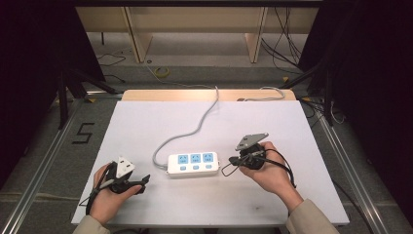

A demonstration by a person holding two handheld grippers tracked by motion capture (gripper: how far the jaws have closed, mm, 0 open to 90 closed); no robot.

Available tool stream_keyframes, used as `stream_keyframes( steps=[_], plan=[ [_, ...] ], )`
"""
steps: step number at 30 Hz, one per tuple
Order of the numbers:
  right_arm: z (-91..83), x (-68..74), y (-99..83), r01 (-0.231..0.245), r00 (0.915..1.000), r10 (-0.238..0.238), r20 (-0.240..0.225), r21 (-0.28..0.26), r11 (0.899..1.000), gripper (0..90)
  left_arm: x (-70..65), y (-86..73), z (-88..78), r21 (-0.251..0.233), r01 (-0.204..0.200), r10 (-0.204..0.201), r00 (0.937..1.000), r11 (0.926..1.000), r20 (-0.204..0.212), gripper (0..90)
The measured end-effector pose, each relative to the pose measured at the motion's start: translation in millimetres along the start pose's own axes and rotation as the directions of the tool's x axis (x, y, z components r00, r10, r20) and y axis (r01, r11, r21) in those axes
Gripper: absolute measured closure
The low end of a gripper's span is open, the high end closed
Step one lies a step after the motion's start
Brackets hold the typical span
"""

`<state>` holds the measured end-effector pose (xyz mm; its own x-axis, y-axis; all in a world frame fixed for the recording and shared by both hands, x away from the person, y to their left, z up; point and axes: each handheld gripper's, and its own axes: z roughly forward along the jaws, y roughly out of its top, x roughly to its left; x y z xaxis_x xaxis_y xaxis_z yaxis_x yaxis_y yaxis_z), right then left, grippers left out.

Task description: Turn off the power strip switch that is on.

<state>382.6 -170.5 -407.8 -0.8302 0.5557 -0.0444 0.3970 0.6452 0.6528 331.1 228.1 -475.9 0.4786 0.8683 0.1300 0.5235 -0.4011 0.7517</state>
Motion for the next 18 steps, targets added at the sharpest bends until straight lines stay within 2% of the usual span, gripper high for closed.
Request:
stream_keyframes(
  steps=[8, 18],
  plan=[
    [2.9, 2.0, 3.9, -0.003, 1.0, 0.003, -0.001, 0.001, 1.0, 90.0, 0.0, 0.0, -0.2, -0.001, 0.0, 0.0, 1.0, 1.0, 0.0, 21.8],
    [7.2, 3.4, 8.6, 0.017, 0.9998, -0.016, -0.011, 0.008, 1.0, 90.0, -0.2, 0.1, -0.1, -0.002, -0.001, 0.001, 1.0, 1.0, 0.001, 21.8]
  ],
)
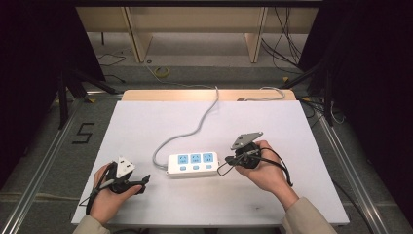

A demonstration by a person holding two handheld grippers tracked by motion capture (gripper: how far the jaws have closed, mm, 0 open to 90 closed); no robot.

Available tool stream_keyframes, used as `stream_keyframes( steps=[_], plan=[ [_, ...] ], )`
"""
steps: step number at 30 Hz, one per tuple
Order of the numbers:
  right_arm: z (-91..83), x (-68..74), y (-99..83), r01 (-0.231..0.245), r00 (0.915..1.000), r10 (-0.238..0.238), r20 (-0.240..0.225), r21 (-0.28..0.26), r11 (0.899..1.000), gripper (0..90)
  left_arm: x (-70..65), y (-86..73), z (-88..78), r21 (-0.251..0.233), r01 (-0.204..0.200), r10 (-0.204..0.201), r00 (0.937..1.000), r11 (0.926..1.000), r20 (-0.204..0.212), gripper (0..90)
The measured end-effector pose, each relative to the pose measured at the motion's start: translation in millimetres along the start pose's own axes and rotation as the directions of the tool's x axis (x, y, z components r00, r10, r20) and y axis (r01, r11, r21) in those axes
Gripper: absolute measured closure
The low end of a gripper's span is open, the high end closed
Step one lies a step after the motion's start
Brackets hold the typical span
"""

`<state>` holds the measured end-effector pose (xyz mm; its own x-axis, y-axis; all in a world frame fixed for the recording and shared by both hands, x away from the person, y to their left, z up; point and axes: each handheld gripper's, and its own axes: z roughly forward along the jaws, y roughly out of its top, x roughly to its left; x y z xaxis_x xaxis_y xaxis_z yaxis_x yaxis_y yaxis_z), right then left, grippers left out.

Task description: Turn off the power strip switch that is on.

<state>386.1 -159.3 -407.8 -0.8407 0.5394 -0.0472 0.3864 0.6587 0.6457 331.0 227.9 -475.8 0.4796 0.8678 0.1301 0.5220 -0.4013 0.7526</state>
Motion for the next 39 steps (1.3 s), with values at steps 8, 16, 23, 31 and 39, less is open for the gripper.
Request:
stream_keyframes(
  steps=[8, 16, 23, 31, 39],
  plan=[
    [2.5, 2.3, 3.9, -0.001, 1.0, 0.001, -0.001, 0.002, 1.0, 90.0, -0.2, 0.1, 0.0, -0.002, 0.0, 0.0, 1.0, 1.0, 0.0, 21.8],
    [4.8, 3.2, 7.0, 0.007, 1.0, -0.007, -0.007, 0.008, 1.0, 90.0, -0.3, 0.1, -0.1, -0.003, 0.001, -0.001, 1.0, 1.0, 0.0, 21.8],
    [7.1, 3.7, 10.6, 0.014, 0.9998, -0.014, -0.012, 0.007, 1.0, 90.0, -0.3, 0.1, -0.1, -0.003, 0.0, 0.0, 1.0, 1.0, 0.001, 21.8],
    [11.6, 6.0, 15.3, 0.03, 0.9994, -0.03, -0.02, 0.022, 0.999, 90.0, -0.3, 0.0, -0.2, -0.003, 0.002, -0.002, 1.0, 1.0, 0.0, 21.8],
    [15.0, 8.0, 19.1, 0.04, 0.9989, -0.04, -0.025, 0.031, 0.999, 90.0, -0.3, 0.1, -0.3, -0.004, 0.002, -0.002, 1.0, 1.0, 0.0, 21.8]
  ],
)
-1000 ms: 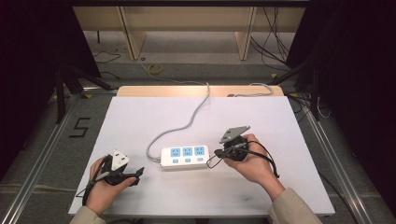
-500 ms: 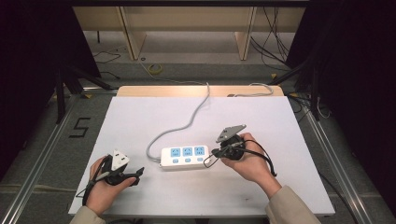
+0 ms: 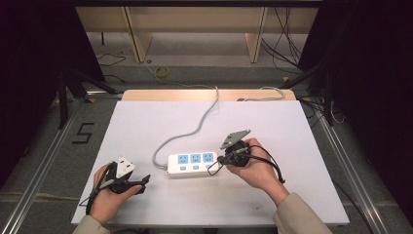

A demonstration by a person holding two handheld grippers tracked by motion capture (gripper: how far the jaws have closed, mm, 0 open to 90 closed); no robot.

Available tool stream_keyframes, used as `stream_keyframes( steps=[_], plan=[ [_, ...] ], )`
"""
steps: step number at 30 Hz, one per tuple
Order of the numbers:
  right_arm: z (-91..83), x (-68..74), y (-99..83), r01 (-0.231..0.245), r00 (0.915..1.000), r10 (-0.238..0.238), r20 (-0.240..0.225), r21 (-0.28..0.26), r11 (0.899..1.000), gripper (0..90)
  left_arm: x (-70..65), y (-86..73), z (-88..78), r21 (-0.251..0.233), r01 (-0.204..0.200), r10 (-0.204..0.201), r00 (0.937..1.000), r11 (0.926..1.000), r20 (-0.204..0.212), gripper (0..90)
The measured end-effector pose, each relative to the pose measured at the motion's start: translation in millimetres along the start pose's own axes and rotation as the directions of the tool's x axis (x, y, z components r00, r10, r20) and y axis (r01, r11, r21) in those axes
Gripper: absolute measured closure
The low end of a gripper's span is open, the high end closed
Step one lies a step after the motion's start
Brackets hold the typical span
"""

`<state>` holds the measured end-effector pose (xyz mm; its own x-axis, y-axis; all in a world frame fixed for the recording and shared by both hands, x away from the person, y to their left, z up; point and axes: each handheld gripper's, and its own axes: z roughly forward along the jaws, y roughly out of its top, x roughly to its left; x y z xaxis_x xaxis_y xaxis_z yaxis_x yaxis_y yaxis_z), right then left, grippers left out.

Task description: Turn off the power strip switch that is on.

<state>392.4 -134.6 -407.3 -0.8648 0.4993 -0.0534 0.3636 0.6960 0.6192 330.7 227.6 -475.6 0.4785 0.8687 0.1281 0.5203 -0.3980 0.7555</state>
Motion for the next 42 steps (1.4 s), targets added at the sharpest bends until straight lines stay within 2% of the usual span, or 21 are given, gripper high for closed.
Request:
stream_keyframes(
  steps=[15, 42],
  plan=[
    [8.9, 2.7, 8.0, 0.014, 0.9998, -0.014, -0.012, 0.036, 0.999, 90.0, 0.0, 0.2, -0.1, 0.0, 0.0, 0.0, 1.0, 1.0, 0.001, 21.8],
    [42.4, 5.4, 20.4, 0.031, 0.9992, -0.027, -0.029, 0.114, 0.993, 90.0, -0.3, 0.2, 0.5, 0.0, -0.001, 0.001, 1.0, 1.0, 0.005, 21.8]
  ],
)
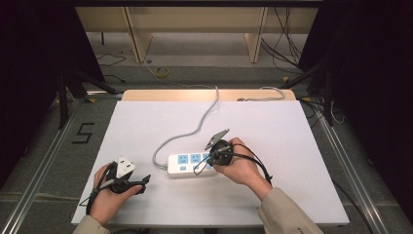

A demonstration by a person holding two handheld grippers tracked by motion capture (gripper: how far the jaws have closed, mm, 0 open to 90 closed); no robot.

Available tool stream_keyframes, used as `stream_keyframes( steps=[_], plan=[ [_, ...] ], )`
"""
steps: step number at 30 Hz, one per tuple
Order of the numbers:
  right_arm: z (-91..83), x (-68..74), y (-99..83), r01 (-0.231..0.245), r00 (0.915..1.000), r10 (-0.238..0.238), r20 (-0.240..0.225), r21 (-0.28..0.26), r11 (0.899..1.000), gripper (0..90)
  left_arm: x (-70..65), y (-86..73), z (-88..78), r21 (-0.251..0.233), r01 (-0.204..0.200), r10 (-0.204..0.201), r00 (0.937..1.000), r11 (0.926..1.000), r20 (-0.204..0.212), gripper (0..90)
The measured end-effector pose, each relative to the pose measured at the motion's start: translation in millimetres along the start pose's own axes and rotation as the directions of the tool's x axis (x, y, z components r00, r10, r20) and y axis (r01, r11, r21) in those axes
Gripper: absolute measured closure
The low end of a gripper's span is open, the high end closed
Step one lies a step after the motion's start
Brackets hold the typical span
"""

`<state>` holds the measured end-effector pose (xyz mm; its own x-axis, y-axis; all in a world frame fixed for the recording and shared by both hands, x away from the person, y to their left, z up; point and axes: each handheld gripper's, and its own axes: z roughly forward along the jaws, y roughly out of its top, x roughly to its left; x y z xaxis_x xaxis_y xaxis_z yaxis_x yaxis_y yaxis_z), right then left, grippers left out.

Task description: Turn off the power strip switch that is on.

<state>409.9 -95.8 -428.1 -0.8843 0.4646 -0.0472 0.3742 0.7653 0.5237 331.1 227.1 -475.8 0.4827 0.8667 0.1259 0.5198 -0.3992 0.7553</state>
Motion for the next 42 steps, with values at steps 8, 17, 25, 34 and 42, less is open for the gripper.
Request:
stream_keyframes(
  steps=[8, 17, 25, 34, 42],
  plan=[
    [7.7, -0.5, 4.0, 0.001, 1.0, -0.001, 0.0, 0.025, 1.0, 90.0, -0.4, 0.1, 0.3, -0.001, 0.0, 0.0, 1.0, 1.0, -0.001, 21.8],
    [15.4, -1.0, 6.1, 0.009, 0.9999, -0.008, -0.007, 0.052, 0.999, 90.0, -0.8, 0.4, 0.6, 0.0, -0.002, 0.002, 1.0, 1.0, 0.001, 21.8],
    [19.5, 0.4, 9.6, 0.018, 0.9998, -0.017, -0.008, 0.074, 0.997, 90.0, -0.9, 0.3, 0.8, 0.003, -0.002, 0.002, 1.0, 1.0, 0.002, 21.8],
    [20.8, 1.2, 12.9, 0.014, 0.9999, -0.014, 0.001, 0.092, 0.996, 90.0, -1.5, 0.6, 0.9, 0.003, -0.001, 0.001, 1.0, 1.0, 0.003, 21.8],
    [21.2, 3.0, 13.8, 0.003, 1.0, -0.004, 0.009, 0.1, 0.995, 90.0, -1.6, 0.6, 1.1, 0.006, -0.005, 0.005, 1.0, 1.0, 0.003, 21.9]
  ],
)
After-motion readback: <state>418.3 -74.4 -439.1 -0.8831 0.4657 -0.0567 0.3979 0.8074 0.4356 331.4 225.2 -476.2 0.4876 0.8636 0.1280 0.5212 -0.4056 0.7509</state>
